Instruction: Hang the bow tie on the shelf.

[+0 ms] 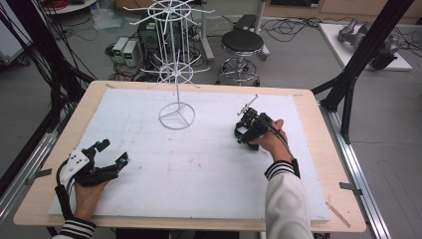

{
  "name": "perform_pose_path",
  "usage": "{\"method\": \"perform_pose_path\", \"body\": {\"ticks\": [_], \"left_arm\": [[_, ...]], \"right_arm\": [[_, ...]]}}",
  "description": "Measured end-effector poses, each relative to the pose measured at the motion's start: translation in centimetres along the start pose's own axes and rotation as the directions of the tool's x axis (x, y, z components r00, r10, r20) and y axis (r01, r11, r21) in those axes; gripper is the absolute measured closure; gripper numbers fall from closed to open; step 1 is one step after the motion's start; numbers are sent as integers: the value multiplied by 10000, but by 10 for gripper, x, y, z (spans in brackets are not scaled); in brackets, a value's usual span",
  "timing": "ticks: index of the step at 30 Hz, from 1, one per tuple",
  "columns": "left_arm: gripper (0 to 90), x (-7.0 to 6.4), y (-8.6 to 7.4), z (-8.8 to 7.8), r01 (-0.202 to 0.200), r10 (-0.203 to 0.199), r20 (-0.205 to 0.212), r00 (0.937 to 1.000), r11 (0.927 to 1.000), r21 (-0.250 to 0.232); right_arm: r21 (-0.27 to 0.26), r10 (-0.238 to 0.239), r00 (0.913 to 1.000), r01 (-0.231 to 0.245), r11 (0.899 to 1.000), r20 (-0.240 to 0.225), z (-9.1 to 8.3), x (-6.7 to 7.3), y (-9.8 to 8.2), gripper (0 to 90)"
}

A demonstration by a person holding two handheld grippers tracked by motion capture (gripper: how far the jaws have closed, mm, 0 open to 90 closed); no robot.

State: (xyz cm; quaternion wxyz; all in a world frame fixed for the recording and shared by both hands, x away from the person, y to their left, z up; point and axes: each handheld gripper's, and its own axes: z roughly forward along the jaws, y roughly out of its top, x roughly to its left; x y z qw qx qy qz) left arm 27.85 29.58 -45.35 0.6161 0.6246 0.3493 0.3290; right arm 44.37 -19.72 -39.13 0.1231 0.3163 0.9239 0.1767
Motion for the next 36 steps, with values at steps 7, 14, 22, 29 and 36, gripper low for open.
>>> {"method": "perform_pose_path", "body": {"ticks": [7,14,22,29,36], "left_arm": [[157,0,0,0,6,-6,-17,10000,10000,-11],[157,0,0,0,5,-5,-12,10000,10000,-2],[157,0,0,0,7,-7,-15,10000,10000,13],[157,0,0,0,5,-5,-8,10000,10000,17],[157,0,0,0,15,-15,-7,10000,10000,17]], "right_arm": [[161,-16,9996,20,9999,-294,6,2,1,333],[509,202,9994,-188,9985,-271,10,-1,1,429],[592,332,9991,-317,9977,-249,14,-3,3,557],[834,448,9987,-427,9956,-243,16,-3,2,592],[933,367,9990,-343,9950,-246,19,-3,3,644]]}}
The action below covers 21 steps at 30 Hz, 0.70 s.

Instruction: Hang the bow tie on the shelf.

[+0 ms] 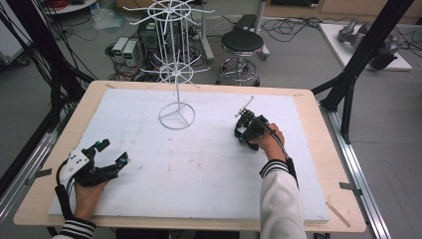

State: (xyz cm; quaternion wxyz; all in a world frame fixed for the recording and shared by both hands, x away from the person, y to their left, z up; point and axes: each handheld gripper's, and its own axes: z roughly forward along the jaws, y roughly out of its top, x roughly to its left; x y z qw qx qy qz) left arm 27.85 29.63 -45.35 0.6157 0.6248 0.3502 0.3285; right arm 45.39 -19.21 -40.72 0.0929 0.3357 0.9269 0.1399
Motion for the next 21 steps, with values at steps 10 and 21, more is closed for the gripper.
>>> {"method": "perform_pose_path", "body": {"ticks": [10,21], "left_arm": [[157,0,0,0,10,-10,4,10000,10000,-27],[157,0,0,0,-20,20,-2,10000,10000,-24]], "right_arm": [[196,-166,9998,164,9997,108,4,4,4,823],[61,-100,9994,98,9999,331,1,10,7,879]]}}
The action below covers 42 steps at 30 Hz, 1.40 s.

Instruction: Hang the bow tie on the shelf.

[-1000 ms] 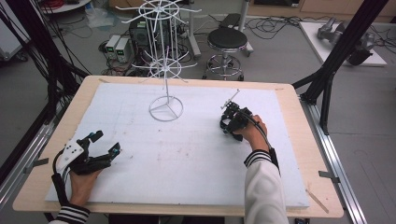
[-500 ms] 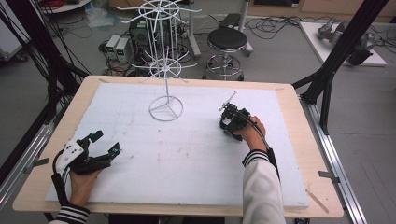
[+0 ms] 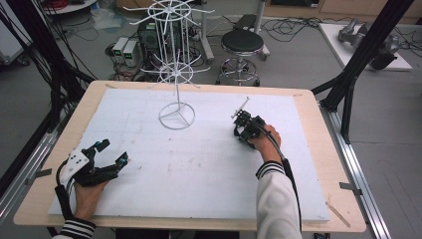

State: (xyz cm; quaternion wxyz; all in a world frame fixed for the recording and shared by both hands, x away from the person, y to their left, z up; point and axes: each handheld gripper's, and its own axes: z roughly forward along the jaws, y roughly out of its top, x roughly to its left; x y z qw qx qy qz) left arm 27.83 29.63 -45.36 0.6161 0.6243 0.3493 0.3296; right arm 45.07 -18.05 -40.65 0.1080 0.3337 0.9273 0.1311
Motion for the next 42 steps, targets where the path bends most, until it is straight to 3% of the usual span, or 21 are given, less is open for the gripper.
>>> {"method": "perform_pose_path", "body": {"ticks": [8,15,19,24,25,26,27,28,29,30,31,33,37,40,41,42], "left_arm": [[157,-1,0,0,1,-1,-13,10000,10000,-14],[157,0,0,0,2,-2,-11,10000,10000,-6],[157,-1,0,0,-10,10,-14,10000,10000,-1],[157,-1,0,0,-13,13,-15,10000,10000,8],[157,-1,0,0,-14,14,-15,10000,10000,12],[157,-1,0,0,-15,15,-19,10000,10000,9],[157,-1,0,0,-16,16,-18,10000,10000,9],[157,-1,0,0,-16,16,-18,10000,10000,11],[157,-1,0,0,-17,17,-20,10000,10000,10],[157,-1,0,0,-16,16,-18,10000,10000,12],[157,-1,0,0,-16,16,-18,10000,10000,12],[157,-1,0,0,-17,17,-18,10000,10000,13],[157,-1,0,0,-19,19,-3,10000,10000,10],[157,-1,0,0,-31,31,-5,10000,10000,12],[157,-1,0,0,-35,35,-6,10000,10000,13],[157,-1,0,0,-31,31,-6,10000,10000,12]], "right_arm": [[-750,341,9993,-349,9966,-129,-11,2,0,879],[-1585,602,9976,-649,9852,-342,-24,3,-1,879],[-2143,733,9961,-823,9733,-495,-31,0,-4,879],[-3115,1091,9917,-1248,9420,-673,-42,-1,-7,879],[-3115,1091,9917,-1248,9420,-673,-42,-1,-7,879],[-3310,1177,9909,-1327,9342,-649,-43,-2,-8,879],[-3702,1345,9889,-1482,9170,-628,-46,-3,-10,879],[-3702,1345,9889,-1482,9170,-628,-46,-3,-10,879],[-3927,1444,9875,-1579,9060,-640,-47,-4,-13,879],[-3927,1444,9875,-1579,9060,-640,-47,-4,-13,879],[-4201,1614,9839,-1785,8897,-763,-49,-4,-15,879],[-4564,1721,9811,-1934,8685,-882,-52,-5,-17,879],[-5410,1929,9745,-2241,8106,-1146,-62,-6,-18,879],[-5858,2081,9711,-2366,7751,-1169,-69,-4,-20,879],[-5858,2081,9711,-2366,7751,-1169,-69,-4,-20,879],[-6032,2111,9705,-2380,7612,-1164,-70,-5,-20,879]]}}
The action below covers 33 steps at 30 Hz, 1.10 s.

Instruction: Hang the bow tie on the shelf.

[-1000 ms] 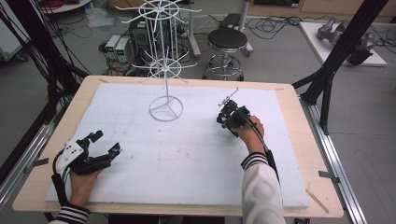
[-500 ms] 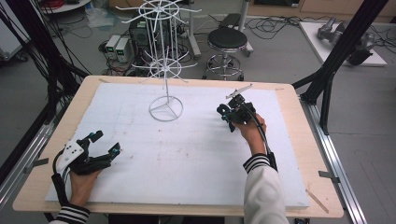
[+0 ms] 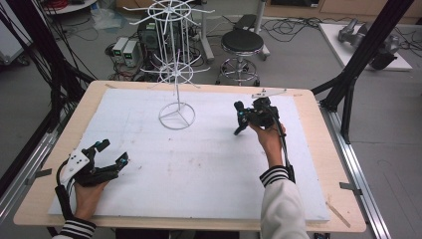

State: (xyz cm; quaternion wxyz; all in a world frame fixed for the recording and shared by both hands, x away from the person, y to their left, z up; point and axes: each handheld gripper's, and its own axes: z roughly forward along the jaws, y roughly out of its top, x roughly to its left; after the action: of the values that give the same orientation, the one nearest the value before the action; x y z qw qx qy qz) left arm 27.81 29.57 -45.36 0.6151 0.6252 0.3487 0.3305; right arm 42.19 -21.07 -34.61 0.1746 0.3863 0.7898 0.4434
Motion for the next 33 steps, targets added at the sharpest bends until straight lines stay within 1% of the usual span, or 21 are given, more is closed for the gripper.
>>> {"method": "perform_pose_path", "body": {"ticks": [1,3,4,5,6,7,8,9,12,14,15,16,18,19,22,23,24,27,28,30,33], "left_arm": [[157,0,0,0,-1,2,-4,10000,10000,7],[157,0,0,0,-5,5,-4,10000,10000,10],[157,0,0,0,-12,12,1,10000,10000,10],[157,0,0,0,-9,9,0,10000,10000,10],[157,0,0,0,-8,8,0,10000,10000,11],[157,0,0,0,-15,15,0,10000,10000,12],[157,0,0,0,-10,10,1,10000,10000,14],[157,0,0,0,-15,15,0,10000,10000,12],[157,0,0,0,-14,14,0,10000,10000,14],[157,0,0,0,-2,2,-10,10000,10000,7],[157,0,0,0,0,0,-9,10000,10000,7],[157,0,0,0,-5,5,-10,10000,10000,10],[157,0,0,0,-6,6,-11,10000,10000,12],[157,0,0,0,-5,5,-11,10000,10000,13],[157,0,0,0,-11,11,-12,10000,10000,25],[157,0,0,0,-9,9,-14,10000,10000,25],[157,0,0,0,-4,4,-15,10000,10000,24],[157,0,0,0,-5,6,-16,10000,10000,27],[157,0,0,0,-6,6,-16,10000,10000,28],[157,0,0,0,-6,6,-16,10000,10000,25],[157,0,0,0,-8,8,-23,10000,10000,19]], "right_arm": [[-325,40,10000,-37,9995,87,-3,1,2,879],[-657,128,9999,-126,9978,24,-6,2,3,879],[-812,133,9999,-131,9966,22,-7,3,4,880],[-812,133,9999,-131,9966,22,-7,3,4,880],[-1125,160,9999,-159,9935,-4,-9,4,5,880],[-1125,160,9999,-159,9935,-4,-9,4,5,880],[-1399,199,9998,-198,9900,-5,-11,6,6,879],[-1399,199,9998,-198,9900,-5,-11,6,6,879],[-1779,255,9997,-254,9837,-20,-14,8,7,880],[-1880,247,9997,-251,9818,-47,-15,8,8,879],[-2059,281,9996,-286,9782,-51,-16,8,8,879],[-2125,316,9995,-328,9766,-92,-16,9,8,879],[-2304,329,9994,-331,9725,-47,-18,9,9,879],[-2468,274,9996,-269,9687,-12,-18,9,10,879],[-2715,377,9993,-360,9618,10,-20,11,11,879],[-2715,377,9993,-360,9618,10,-20,11,11,879],[-2814,401,9992,-404,9587,-70,-21,13,13,879],[-2977,260,9996,-281,9542,-110,-21,16,18,879],[-2977,260,9996,-281,9542,-110,-21,16,18,879],[-3102,176,9997,-224,9504,-184,-20,21,23,879],[-3144,161,9996,-232,9490,-253,-17,25,28,879]]}}
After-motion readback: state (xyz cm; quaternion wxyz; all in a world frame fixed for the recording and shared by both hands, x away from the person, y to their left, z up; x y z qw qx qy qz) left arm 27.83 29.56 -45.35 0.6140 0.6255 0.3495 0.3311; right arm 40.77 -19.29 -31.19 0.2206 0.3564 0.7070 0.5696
